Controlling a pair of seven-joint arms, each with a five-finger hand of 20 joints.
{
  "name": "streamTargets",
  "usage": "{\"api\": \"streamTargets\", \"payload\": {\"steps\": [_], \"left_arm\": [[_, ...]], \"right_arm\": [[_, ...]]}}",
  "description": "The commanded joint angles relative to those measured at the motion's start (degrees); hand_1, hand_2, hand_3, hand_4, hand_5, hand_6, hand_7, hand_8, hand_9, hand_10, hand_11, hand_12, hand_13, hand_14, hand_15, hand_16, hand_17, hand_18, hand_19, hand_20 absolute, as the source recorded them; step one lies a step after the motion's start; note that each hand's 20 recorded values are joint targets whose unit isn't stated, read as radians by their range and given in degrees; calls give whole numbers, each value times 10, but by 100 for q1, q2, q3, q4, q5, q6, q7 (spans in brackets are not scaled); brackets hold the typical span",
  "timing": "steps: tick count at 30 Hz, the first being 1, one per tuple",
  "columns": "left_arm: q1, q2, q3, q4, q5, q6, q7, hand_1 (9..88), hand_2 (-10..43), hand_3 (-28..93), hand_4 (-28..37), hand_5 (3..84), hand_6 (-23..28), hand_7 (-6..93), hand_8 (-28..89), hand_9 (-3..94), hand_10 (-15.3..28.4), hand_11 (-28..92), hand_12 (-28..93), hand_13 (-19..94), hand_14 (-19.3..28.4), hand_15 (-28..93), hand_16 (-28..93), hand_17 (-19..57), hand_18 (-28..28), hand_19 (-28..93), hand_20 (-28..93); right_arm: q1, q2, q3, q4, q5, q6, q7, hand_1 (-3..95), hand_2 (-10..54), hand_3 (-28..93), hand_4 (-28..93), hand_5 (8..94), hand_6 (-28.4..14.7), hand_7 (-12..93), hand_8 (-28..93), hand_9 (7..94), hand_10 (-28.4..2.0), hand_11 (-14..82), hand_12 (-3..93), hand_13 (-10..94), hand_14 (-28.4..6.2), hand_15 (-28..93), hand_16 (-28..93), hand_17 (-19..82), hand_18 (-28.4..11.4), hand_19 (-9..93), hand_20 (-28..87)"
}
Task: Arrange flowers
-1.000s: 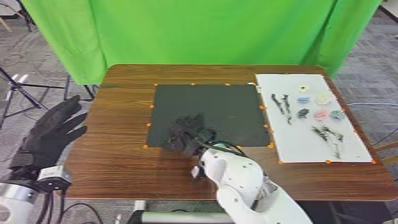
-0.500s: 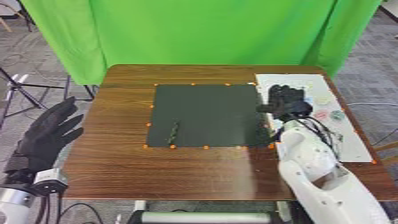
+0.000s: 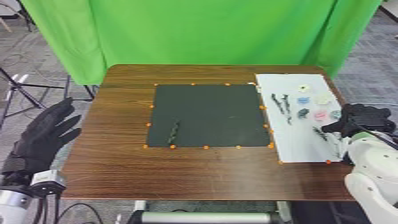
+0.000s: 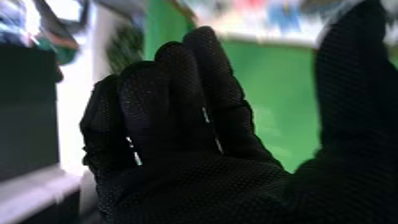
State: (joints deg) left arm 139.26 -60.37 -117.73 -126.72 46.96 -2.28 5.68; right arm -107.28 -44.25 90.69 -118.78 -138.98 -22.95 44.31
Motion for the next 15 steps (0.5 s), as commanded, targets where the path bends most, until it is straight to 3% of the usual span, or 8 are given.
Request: {"api": "streamTargets", "payload": {"steps": [1, 7, 11, 15], "left_arm": [[56, -26, -39, -23, -2, -25, -23, 235, -75, 695, -274, 188, 3, 232, -117, 169, 81, 88, 236, 122, 116, 174, 74, -109, 182, 342, 100], [45, -45, -24, -28, 12, -33, -27, 234, -76, 696, -275, 188, 3, 232, -116, 169, 81, 89, 235, 122, 116, 175, 74, -109, 182, 342, 100], [91, 5, -16, -30, -25, 24, 7, 235, -75, 696, -276, 188, 2, 233, -116, 170, 82, 89, 234, 123, 116, 175, 73, -109, 182, 342, 100], [126, -46, -35, -48, -15, 23, 12, 235, -74, 695, -275, 188, 3, 233, -116, 170, 82, 89, 234, 122, 116, 176, 73, -109, 182, 342, 100]], "right_arm": [[-324, -126, 96, 175, 174, -395, 307, 208, -95, 644, -283, 453, -87, 441, -157, 434, -203, 597, 436, 427, -180, 844, 280, 121, -236, 743, 527], [-297, -143, 52, 387, 184, -547, 422, 188, -95, 672, -283, 465, -87, 436, -147, 441, -205, 596, 431, 437, -183, 845, 266, 122, -237, 739, 529], [-268, -136, 7, 525, 176, -589, 516, 167, -95, 726, -283, 479, -82, 446, -148, 458, -200, 600, 429, 457, -178, 845, 263, 132, -239, 743, 530], [-236, -147, -69, 617, 140, -424, 468, 179, -95, 763, -282, 490, -74, 468, -152, 482, -192, 607, 431, 470, -172, 845, 266, 138, -239, 746, 528]]}}
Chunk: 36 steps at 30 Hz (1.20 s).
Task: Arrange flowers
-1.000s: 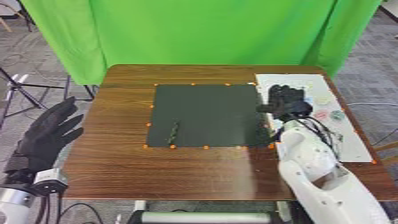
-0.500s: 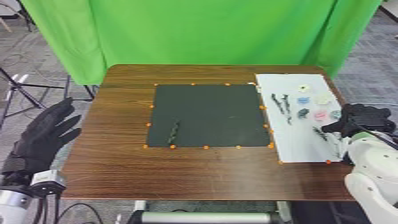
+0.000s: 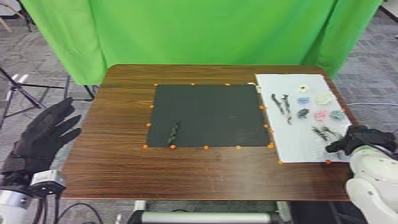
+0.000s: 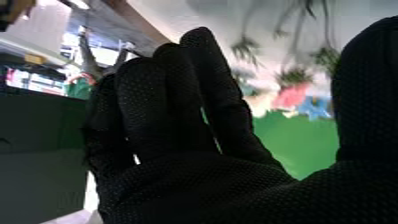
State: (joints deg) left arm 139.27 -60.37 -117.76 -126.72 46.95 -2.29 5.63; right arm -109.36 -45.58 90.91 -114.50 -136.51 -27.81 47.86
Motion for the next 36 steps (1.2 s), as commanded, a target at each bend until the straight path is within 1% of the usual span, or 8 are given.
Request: {"api": "streamTargets", "payload": {"steps": [1, 5, 7, 8, 12, 15, 21, 36], "left_arm": [[129, -47, -29, -57, -15, 34, 13, 235, -74, 695, -275, 188, 3, 233, -117, 170, 82, 89, 234, 123, 117, 176, 73, -109, 182, 342, 100], [112, -79, -34, -59, -2, 15, -5, 235, -74, 695, -274, 188, 3, 234, -116, 171, 82, 89, 233, 123, 117, 176, 72, -109, 183, 342, 100], [107, -84, -28, -63, 2, 34, -15, 235, -74, 695, -275, 188, 3, 233, -117, 171, 82, 89, 233, 123, 117, 176, 72, -109, 183, 342, 100], [107, -84, -25, -63, -3, 34, -15, 236, -74, 695, -275, 188, 3, 233, -117, 171, 82, 89, 233, 123, 117, 176, 72, -109, 182, 342, 100], [105, -99, -16, -65, 1, 25, -22, 236, -71, 694, -274, 188, 3, 233, -117, 172, 82, 88, 233, 123, 117, 176, 72, -110, 183, 343, 100], [74, -112, -34, -49, 12, -25, -48, 236, -70, 692, -274, 188, 3, 233, -117, 172, 82, 88, 233, 123, 117, 177, 72, -109, 182, 343, 100], [100, -108, -45, -61, 4, 5, -20, 234, -72, 696, -275, 188, 3, 233, -117, 172, 82, 89, 233, 123, 117, 177, 71, -109, 182, 342, 100], [97, -90, -68, -68, 7, 0, -38, 234, -71, 695, -274, 188, 2, 233, -117, 172, 82, 91, 232, 123, 117, 178, 72, -109, 183, 343, 100]], "right_arm": [[-20, -22, -111, 194, -82, 127, 120, 198, -95, 778, -281, 502, -69, 480, -158, 496, -187, 613, 431, 483, -167, 846, 271, 143, -238, 747, 526], [-52, -38, -171, 224, -181, 507, -206, 289, -92, 804, -280, 557, -36, 536, -139, 584, -155, 631, 440, 559, -140, 846, 298, 176, -235, 762, 515], [-45, -42, -224, 234, -150, 661, -329, 345, -89, 772, -282, 573, -24, 531, 62, 615, -135, 634, 446, 587, -127, 842, 316, 187, -233, 769, 506], [-57, -59, -212, 247, -170, 723, -497, 373, -86, 757, -282, 577, -20, 544, 90, 627, -128, 635, 446, 598, -123, 841, 318, 192, -231, 772, 505], [-56, -87, -187, 225, 237, 893, -643, 465, -79, 757, -282, 620, 1, 570, 102, 685, -102, 577, 549, 642, -107, 840, 329, 220, -225, 787, 498], [-75, -108, -152, 228, 208, 859, -665, 467, -77, 779, -282, 643, 5, 573, 110, 709, -102, 580, 558, 664, -107, 845, 333, 234, -224, 797, 500], [-139, -136, -18, 157, 343, 1111, -626, 417, -60, 847, -249, 661, 0, 598, 160, 722, -100, 624, 570, 681, -114, 877, 355, 245, -229, 816, 505], [454, -281, -121, -739, 786, 2246, -578, 400, -67, 853, -180, 693, -3, 592, 196, 754, -111, 669, 534, 704, -116, 901, 373, 264, -234, 836, 511]]}}
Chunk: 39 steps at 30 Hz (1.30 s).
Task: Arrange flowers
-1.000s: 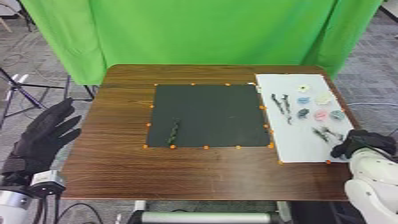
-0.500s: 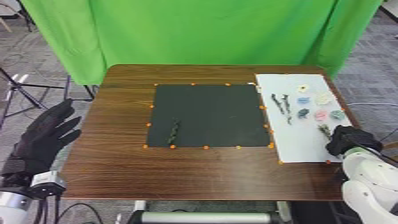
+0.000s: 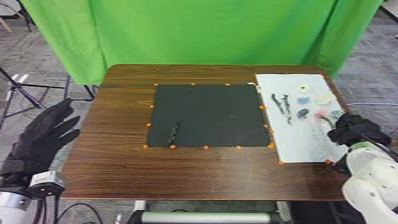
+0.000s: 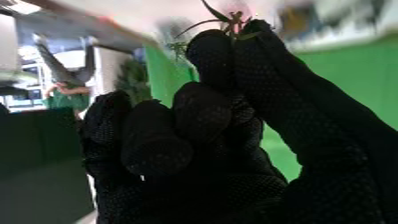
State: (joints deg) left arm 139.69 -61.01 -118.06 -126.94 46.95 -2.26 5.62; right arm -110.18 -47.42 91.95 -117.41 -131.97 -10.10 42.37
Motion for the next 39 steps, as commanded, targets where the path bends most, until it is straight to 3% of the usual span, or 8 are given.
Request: {"api": "streamTargets", "payload": {"steps": [1, 9, 21, 39], "left_arm": [[61, -27, -35, -48, 8, 11, -33, 234, -71, 694, -274, 188, 2, 233, -117, 172, 82, 90, 232, 123, 117, 179, 72, -109, 183, 342, 100], [32, 15, 3, -41, -1, -16, -74, 233, -72, 697, -274, 188, 2, 233, -117, 172, 82, 90, 231, 123, 117, 177, 71, -110, 183, 343, 99], [-33, 20, 37, -13, 2, -38, -161, 234, -72, 696, -274, 189, 3, 232, -116, 173, 83, 92, 231, 123, 118, 176, 71, -109, 183, 343, 100], [-89, 69, 135, 33, -8, -51, -200, 234, -71, 694, -274, 189, 3, 232, -116, 172, 82, 91, 231, 123, 117, 177, 72, -109, 183, 342, 100]], "right_arm": [[687, -142, -361, -462, 386, 518, -74, 400, -70, 854, -178, 694, -2, 592, 197, 757, -111, 671, 532, 706, -115, 901, 374, 265, -234, 838, 511], [1643, -823, -1694, -434, 221, 288, -489, 400, -73, 852, -166, 702, 0, 583, 205, 769, -116, 675, 518, 714, -112, 905, 376, 276, -236, 848, 511], [2204, -1810, -3160, 254, -246, -392, -820, 402, -74, 846, -167, 702, -3, 580, 209, 760, -114, 675, 524, 712, -113, 904, 383, 273, -237, 851, 508], [2439, -2671, -3894, 1062, -833, -673, -774, 399, -71, 837, -166, 716, 5, 572, 192, 778, -113, 667, 510, 729, -106, 896, 372, 289, -241, 861, 500]]}}
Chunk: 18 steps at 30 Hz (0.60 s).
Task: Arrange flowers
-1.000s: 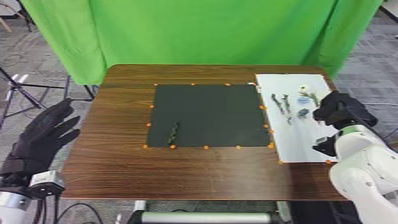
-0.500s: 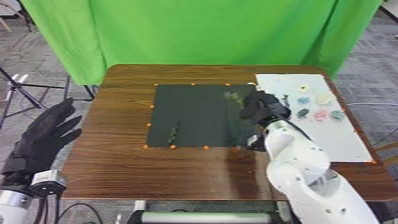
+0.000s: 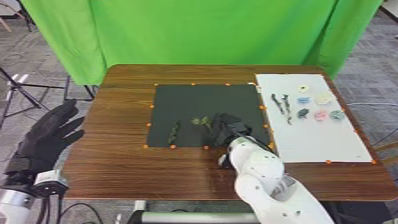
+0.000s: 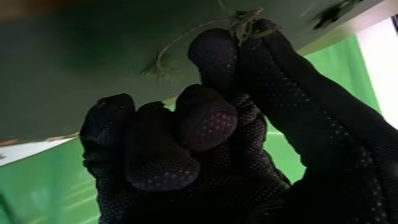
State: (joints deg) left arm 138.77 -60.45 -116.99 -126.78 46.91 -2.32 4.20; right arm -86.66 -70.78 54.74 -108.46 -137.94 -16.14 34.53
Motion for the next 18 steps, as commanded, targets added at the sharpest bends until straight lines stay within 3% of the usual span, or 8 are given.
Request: {"api": "streamTargets", "payload": {"steps": [1, 10, 18], "left_arm": [[13, 9, 18, 14, -4, -58, -60, 234, -71, 694, -275, 189, 3, 232, -116, 172, 82, 91, 231, 124, 117, 177, 71, -109, 183, 342, 100], [0, 36, 21, 30, -5, -79, -94, 235, -71, 695, -274, 189, 3, 233, -116, 172, 82, 89, 232, 123, 117, 177, 71, -110, 183, 343, 100], [21, 72, 11, 27, -27, -54, -89, 235, -71, 694, -275, 189, 2, 232, -116, 172, 83, 90, 232, 124, 117, 177, 71, -110, 183, 343, 100]], "right_arm": [[78, -349, -181, 180, -246, -54, 3, 397, -70, 836, -166, 719, 5, 569, 191, 778, -113, 667, 511, 731, -106, 895, 372, 289, -241, 861, 499], [71, -497, -191, 386, -430, -117, 38, 387, -62, 823, -187, 728, 6, 559, 192, 785, -113, 658, 511, 736, -107, 891, 374, 293, -241, 865, 493], [40, -491, -163, 360, -564, -215, 148, 313, -56, 814, -222, 730, 1, 524, 174, 779, -115, 647, 513, 730, -107, 880, 378, 291, -244, 866, 488]]}}
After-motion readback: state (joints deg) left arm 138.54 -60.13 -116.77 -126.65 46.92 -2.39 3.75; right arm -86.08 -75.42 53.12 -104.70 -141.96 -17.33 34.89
